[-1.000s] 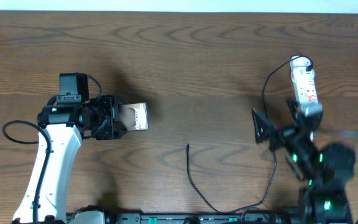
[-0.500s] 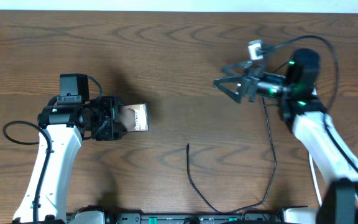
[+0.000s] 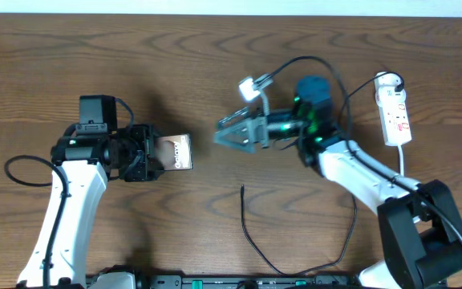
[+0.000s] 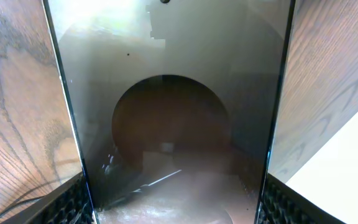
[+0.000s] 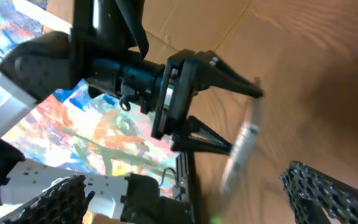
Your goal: Plug charger to phone and switch on socket
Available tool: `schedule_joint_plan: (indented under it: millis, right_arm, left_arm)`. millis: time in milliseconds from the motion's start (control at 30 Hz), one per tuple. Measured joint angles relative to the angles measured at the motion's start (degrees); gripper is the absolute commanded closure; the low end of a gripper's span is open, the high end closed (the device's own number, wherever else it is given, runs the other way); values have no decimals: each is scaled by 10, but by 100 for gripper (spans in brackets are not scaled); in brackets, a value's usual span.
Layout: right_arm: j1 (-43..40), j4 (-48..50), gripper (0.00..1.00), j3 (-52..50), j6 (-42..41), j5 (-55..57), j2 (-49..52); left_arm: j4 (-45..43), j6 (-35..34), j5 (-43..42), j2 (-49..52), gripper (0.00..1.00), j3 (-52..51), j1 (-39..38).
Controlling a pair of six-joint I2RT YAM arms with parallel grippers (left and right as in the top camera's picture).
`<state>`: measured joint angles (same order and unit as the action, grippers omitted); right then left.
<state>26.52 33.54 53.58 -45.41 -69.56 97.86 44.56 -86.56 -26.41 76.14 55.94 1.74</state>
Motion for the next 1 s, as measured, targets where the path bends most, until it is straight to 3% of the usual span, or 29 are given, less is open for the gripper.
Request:
schedule_joint_plan:
  millis: [533, 767, 1000]
  right_arm:
    - [35, -1, 1, 0, -9, 86, 0]
    - [36, -127, 1, 3, -61, 144, 0]
    - [38, -136, 1, 3, -87, 174, 0]
  left_arm:
    - [-10, -8, 2, 0, 92, 0, -24]
    - [-11, -11, 2, 0, 93, 0, -24]
    - [-11, -12, 2, 0, 93, 0, -24]
